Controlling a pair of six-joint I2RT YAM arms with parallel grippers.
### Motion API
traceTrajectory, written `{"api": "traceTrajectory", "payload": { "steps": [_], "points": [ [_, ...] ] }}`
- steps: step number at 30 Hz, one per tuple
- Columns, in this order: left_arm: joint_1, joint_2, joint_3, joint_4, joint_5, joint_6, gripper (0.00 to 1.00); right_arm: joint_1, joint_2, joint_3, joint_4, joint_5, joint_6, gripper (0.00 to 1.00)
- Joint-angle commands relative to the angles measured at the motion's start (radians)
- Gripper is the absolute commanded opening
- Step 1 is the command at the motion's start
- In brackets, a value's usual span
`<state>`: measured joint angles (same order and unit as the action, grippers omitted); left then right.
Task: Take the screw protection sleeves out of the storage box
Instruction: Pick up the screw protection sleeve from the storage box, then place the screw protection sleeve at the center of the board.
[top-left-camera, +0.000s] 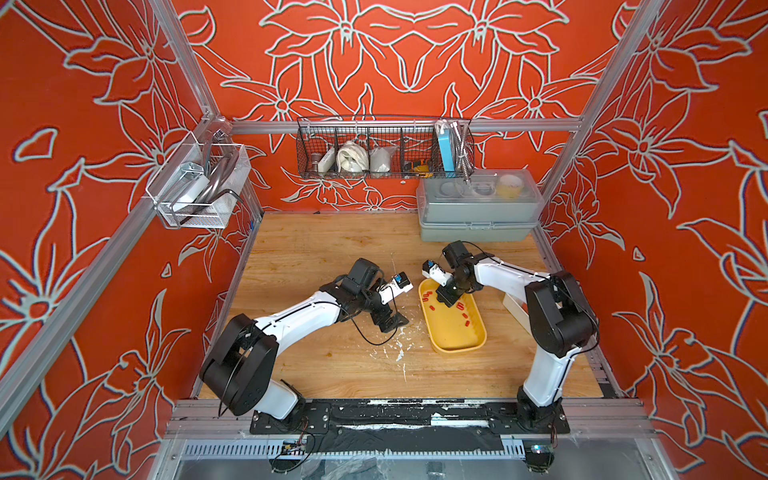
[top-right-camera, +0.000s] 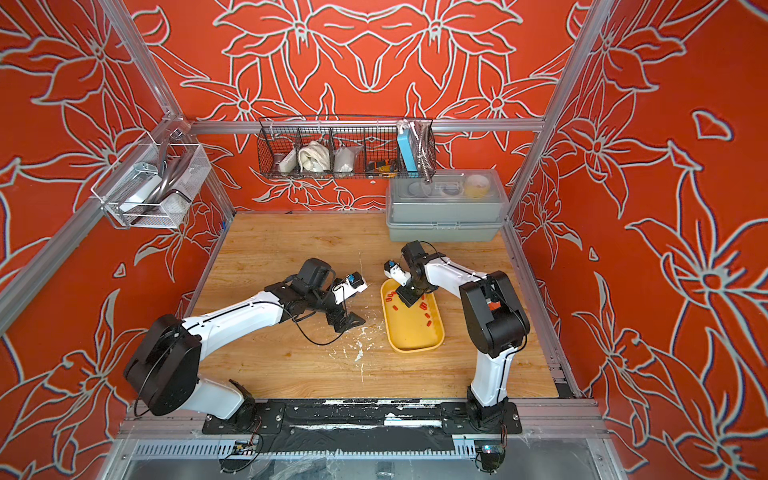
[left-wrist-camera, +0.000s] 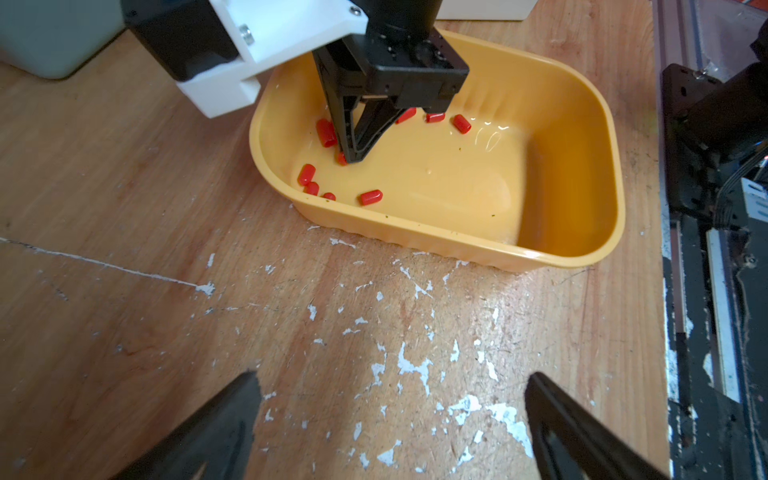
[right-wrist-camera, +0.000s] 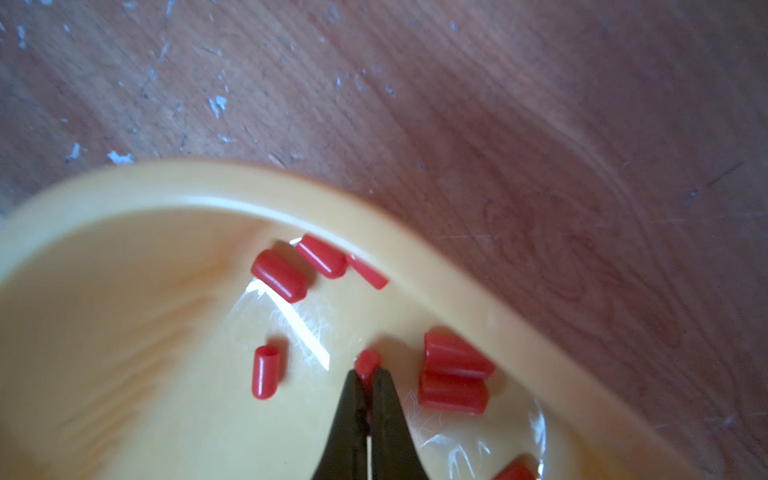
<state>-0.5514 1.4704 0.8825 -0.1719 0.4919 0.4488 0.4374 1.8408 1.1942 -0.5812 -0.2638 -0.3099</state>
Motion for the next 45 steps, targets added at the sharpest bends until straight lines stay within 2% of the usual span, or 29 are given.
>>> {"api": "traceTrajectory", "payload": {
  "steps": [1,6,12,16,19,22,27,35,40,45],
  "points": [
    [0.005,-0.035,-0.015,-0.011,-0.034,0.014,0.98,0.005,-0.072,0.019,-0.067,0.000,-0.015,0.03],
    [0.063,-0.060,-0.012,-0.018,-0.032,-0.008,0.98,0.006,-0.183,0.029,-0.134,-0.053,-0.023,0.02],
    [0.190,-0.089,0.009,-0.033,-0.045,-0.056,0.98,0.027,-0.255,0.105,-0.184,-0.175,0.025,0.02],
    [0.287,-0.100,0.039,-0.063,-0.086,-0.077,0.98,0.081,-0.206,0.189,-0.179,-0.223,0.076,0.03],
    [0.367,-0.118,0.051,-0.073,-0.097,-0.087,0.98,0.136,-0.127,0.250,-0.138,-0.228,0.117,0.02],
    [0.411,-0.130,0.057,-0.079,-0.146,-0.071,0.98,0.185,-0.024,0.308,-0.093,-0.212,0.159,0.03],
    [0.444,-0.136,0.066,-0.092,-0.212,-0.056,0.98,0.253,0.154,0.416,-0.064,-0.167,0.202,0.03],
    [0.446,-0.155,0.061,-0.100,-0.192,-0.030,0.98,0.304,0.358,0.544,-0.078,-0.118,0.229,0.05],
    [0.446,-0.169,0.056,-0.111,-0.151,-0.019,0.98,0.304,0.400,0.590,-0.114,-0.108,0.219,0.13],
    [0.446,-0.184,0.051,-0.124,-0.071,-0.010,0.98,0.300,0.355,0.614,-0.152,-0.113,0.176,0.30]
  ]
}}
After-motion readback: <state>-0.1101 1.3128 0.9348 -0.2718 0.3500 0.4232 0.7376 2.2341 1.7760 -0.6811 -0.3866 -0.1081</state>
